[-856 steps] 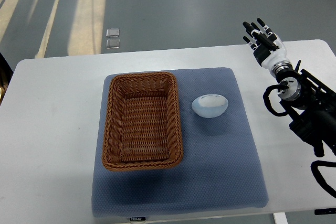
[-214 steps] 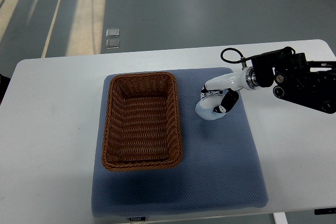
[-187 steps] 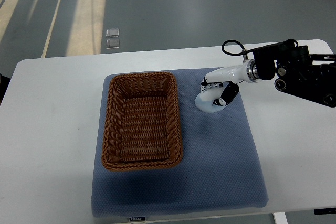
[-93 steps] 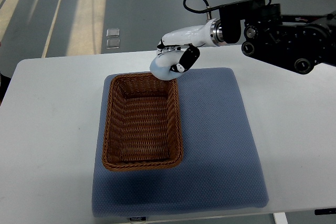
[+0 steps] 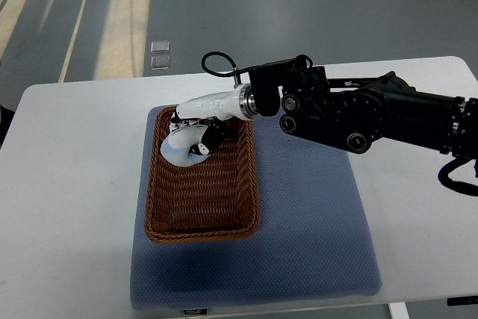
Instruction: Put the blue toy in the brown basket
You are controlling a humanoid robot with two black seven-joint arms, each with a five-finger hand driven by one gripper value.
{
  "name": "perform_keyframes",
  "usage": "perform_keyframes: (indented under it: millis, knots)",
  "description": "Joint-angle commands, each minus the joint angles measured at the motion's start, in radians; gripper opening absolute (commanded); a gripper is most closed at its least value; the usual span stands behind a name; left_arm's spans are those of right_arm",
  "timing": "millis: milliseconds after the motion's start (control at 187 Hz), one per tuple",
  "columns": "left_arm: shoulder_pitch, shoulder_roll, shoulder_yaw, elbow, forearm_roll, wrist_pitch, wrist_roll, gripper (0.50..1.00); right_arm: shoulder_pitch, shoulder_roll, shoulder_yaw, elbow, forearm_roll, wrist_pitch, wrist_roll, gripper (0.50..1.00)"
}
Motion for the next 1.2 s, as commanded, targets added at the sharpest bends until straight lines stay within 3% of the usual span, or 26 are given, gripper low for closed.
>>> perform_keyframes:
  millis: [0, 86, 139, 198, 241, 756, 981, 1195]
  knots:
    - [0.0, 0.0, 0.0, 0.0, 0.0, 0.0, 0.001, 1.0, -0.021, 0.017, 0.0, -0.008, -0.002, -0.013, 0.0, 0.527]
    - [0.0, 0.0, 0.0, 0.0, 0.0, 0.0, 0.001, 1.0, -0.026, 0.022, 0.001, -0.011, -0.002, -0.02, 0.0, 0.562]
    - [0.0, 0.0, 0.0, 0.0, 0.0, 0.0, 0.001, 1.0, -0.035, 0.023, 0.001, -0.011, -0.002, -0.028, 0.001, 0.654]
    - [0.0, 0.0, 0.0, 0.0, 0.0, 0.0, 0.001, 1.0, -0.043, 0.026, 0.001, -0.019, 0.0, -0.034, 0.003, 0.839]
    - [0.0, 0.0, 0.0, 0.0, 0.0, 0.0, 0.001, 1.0, -0.047, 0.026, 0.001, -0.02, 0.003, -0.034, 0.005, 0.881]
    - [0.0, 0.0, 0.0, 0.0, 0.0, 0.0, -0.001, 1.0, -0.052, 0.006, 0.012, -0.02, 0.011, -0.034, 0.006, 0.907]
    - [0.0, 0.0, 0.0, 0.0, 0.0, 0.0, 0.001, 1.0, -0.07, -0.084, 0.194, -0.02, 0.087, -0.032, 0.008, 0.907]
    - [0.0, 0.0, 0.0, 0.0, 0.0, 0.0, 0.001, 1.0, -0.216, -0.169, 0.443, -0.027, 0.29, -0.036, 0.008, 0.907]
